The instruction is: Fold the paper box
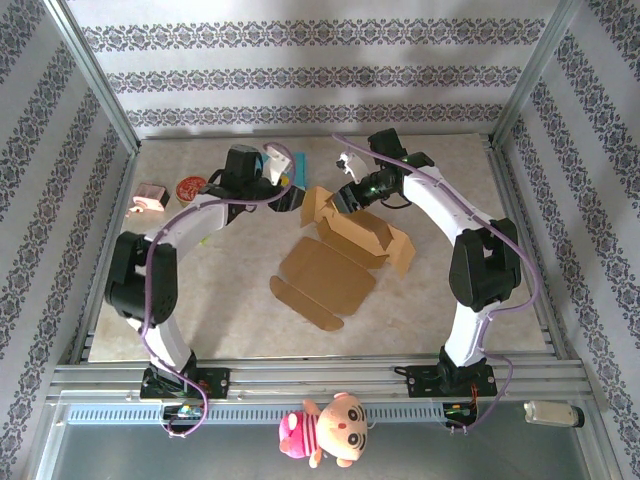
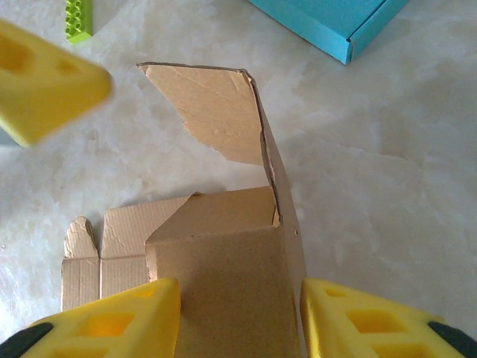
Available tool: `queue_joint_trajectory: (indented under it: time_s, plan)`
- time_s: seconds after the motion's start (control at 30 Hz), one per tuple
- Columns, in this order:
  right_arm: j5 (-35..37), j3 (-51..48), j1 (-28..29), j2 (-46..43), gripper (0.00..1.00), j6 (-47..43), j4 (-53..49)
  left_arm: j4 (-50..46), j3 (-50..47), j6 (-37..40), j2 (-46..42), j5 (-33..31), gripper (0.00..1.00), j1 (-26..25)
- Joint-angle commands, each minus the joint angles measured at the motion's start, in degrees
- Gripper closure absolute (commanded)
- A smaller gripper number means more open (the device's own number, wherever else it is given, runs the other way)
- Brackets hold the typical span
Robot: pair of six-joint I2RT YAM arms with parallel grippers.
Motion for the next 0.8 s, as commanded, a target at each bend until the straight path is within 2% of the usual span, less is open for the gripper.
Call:
queue_joint_trajectory:
  time_s: [0.0, 0.13, 0.17, 0.27, 0.33, 0.37, 0.4, 0.47, 0.63, 0.77]
  plan:
    - [0.7, -1.1, 0.8, -1.9, 0.53, -1.0, -1.1, -9.1, 4.9, 5.3, 4.4, 9.7, 0.34, 0.2]
    - [0.7, -1.2, 1.0, -2.2, 0.53, -0.9, -1.2, -6.4, 7.8, 2.7, 8.5, 9.8, 0.39, 0.2]
    - [0.7, -1.3, 1.0, -2.3, 0.53, -0.8, -1.2, -5.8, 8.1, 2.5, 9.2, 9.8, 0.45, 0.2]
    - [0.7, -1.6, 1.0, -2.7, 0.51, -0.1, -1.1, -4.0, 8.1, 2.6, 10.1, 10.1, 0.73, 0.1]
    - [0.7, -1.9, 0.7, -3.5, 0.43, 1.6, -0.4, -2.1, 6.8, 3.3, 9.7, 9.9, 0.86, 0.1]
    - [0.9, -2.1, 0.2, -4.0, 0.35, 3.1, 0.3, -0.9, 5.8, 4.0, 9.2, 9.5, 0.90, 0.1]
    - [0.8, -2.5, -0.4, -4.7, 0.28, 4.8, 0.8, 0.2, 4.9, 4.6, 8.6, 8.9, 0.91, 0.1]
    - [-0.6, -3.6, -2.1, -5.9, 0.25, 7.3, 1.4, 1.5, 3.7, 5.4, 7.8, 7.4, 0.91, -0.1]
    - [-4.4, -7.8, -4.9, -7.7, 0.24, 9.5, 1.7, 2.6, 2.7, 7.7, 7.0, 5.1, 0.91, -0.7]
    - [-5.9, -11.1, -5.2, -9.1, 0.28, 10.4, 2.1, 2.3, 3.4, 7.6, 7.3, 2.9, 0.92, -1.0]
